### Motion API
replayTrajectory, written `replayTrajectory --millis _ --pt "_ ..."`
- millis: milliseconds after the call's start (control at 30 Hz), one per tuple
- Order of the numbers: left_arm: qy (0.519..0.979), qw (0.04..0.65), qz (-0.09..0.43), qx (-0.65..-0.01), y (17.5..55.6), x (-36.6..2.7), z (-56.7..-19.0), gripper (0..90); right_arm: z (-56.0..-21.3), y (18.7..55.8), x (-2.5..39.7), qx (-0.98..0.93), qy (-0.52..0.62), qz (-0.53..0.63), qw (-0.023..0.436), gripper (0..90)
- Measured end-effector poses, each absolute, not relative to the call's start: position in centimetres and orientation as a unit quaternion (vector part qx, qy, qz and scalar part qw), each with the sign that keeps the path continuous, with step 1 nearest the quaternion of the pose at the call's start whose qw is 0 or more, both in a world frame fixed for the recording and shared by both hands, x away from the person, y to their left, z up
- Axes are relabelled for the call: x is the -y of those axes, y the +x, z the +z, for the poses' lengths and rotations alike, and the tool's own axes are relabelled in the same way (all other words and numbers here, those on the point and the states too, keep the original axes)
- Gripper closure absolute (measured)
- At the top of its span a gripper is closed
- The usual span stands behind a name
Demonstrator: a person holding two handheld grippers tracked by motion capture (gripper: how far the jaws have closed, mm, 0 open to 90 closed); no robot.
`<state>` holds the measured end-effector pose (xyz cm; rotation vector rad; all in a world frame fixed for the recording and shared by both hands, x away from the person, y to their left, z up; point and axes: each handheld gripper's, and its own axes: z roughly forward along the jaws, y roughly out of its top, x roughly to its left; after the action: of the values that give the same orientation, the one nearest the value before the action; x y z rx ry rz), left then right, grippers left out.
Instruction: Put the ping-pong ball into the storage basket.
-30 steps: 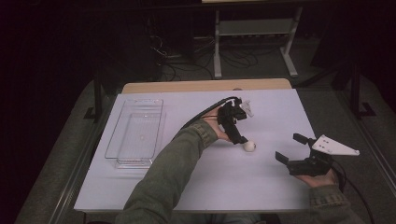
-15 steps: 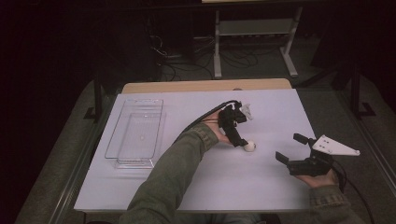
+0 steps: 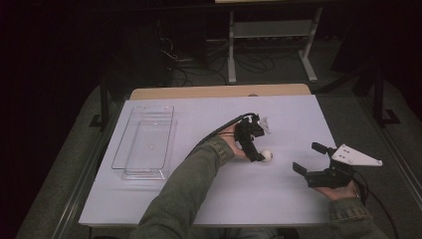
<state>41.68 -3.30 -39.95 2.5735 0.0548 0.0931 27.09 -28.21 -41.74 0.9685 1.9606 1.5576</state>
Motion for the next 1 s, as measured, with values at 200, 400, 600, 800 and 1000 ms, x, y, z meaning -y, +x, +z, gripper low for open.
replayTrajectory --millis 200,400,600,800,1000 --pt "0.96 0.276 0.039 -0.018 41.6 3.8 -40.6 0.0 -41.8 27.1 28.2 -0.712 0.352 0.564 0.226 0.0" --pt "0.962 0.272 0.029 -0.02 41.6 4.0 -41.0 0.0 -41.8 27.0 28.2 -0.713 0.351 0.564 0.223 0.0" --pt "0.963 0.269 0.025 -0.018 41.6 4.2 -41.5 2.2 -41.7 27.0 28.2 -0.714 0.351 0.563 0.221 0.0" --pt "0.962 0.272 0.02 -0.009 41.4 4.5 -41.7 5.6 -41.8 27.0 28.2 -0.715 0.352 0.562 0.221 0.0" --pt "0.962 0.274 0.02 0.005 41.1 4.8 -41.9 13.2 -41.7 27.0 28.2 -0.715 0.352 0.562 0.221 0.0"
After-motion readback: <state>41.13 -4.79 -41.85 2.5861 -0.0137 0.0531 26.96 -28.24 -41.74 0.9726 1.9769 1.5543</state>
